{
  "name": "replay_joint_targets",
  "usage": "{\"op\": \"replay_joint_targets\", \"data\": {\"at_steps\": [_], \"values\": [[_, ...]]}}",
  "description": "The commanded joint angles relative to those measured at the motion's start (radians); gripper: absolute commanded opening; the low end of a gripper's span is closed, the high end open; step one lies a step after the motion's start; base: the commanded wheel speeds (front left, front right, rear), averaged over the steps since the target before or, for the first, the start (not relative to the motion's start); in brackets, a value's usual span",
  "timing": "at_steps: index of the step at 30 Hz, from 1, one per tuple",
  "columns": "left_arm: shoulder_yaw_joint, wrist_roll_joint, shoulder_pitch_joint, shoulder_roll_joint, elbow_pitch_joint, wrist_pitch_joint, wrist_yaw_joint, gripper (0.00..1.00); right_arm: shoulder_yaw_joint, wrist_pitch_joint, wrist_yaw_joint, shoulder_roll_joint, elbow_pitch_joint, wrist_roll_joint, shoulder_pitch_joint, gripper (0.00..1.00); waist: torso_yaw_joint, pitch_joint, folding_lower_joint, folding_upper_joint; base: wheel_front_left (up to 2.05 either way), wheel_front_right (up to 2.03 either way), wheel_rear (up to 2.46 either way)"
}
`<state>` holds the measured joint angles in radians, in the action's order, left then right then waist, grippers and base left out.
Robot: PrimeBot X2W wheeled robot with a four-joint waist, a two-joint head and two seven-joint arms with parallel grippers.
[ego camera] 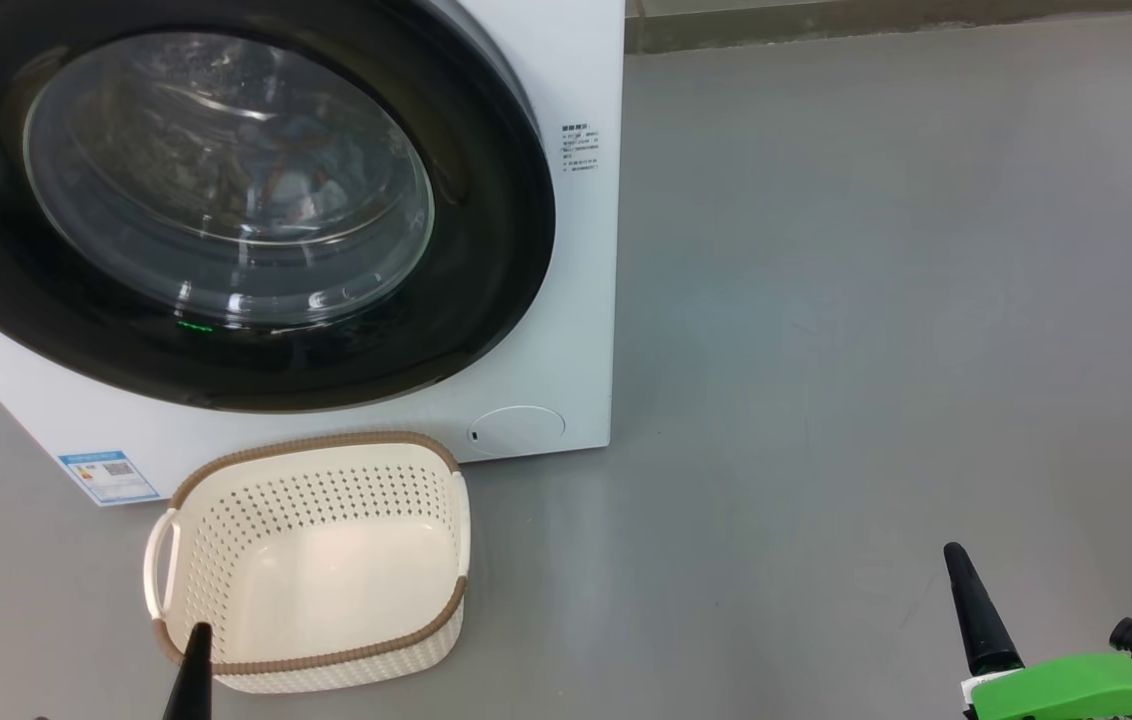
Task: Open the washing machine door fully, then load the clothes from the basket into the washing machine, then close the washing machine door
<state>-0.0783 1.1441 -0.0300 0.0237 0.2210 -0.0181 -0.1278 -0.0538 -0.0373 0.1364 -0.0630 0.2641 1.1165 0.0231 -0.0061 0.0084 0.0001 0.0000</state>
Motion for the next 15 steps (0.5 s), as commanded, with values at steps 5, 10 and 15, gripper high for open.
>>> {"op": "replay_joint_targets", "data": {"at_steps": [5,10,15], "values": [[-0.022,0.061,0.054,0.023,-0.014,0.015,-0.002,0.00,0.003,0.014,-0.004,-0.010,-0.023,0.070,0.053,0.00,0.001,-0.001,0.0000,0.0000,0.00,0.00,0.00],[-0.023,0.115,0.065,0.024,-0.009,0.030,-0.002,0.00,-0.001,0.029,-0.004,-0.010,-0.023,0.130,0.057,0.00,0.001,-0.001,0.0000,0.0000,0.00,0.00,0.00],[-0.024,0.169,0.076,0.025,-0.004,0.045,-0.002,0.00,-0.005,0.044,-0.004,-0.009,-0.023,0.189,0.061,0.00,0.002,-0.002,0.0000,0.0000,0.00,0.00,0.00]]}}
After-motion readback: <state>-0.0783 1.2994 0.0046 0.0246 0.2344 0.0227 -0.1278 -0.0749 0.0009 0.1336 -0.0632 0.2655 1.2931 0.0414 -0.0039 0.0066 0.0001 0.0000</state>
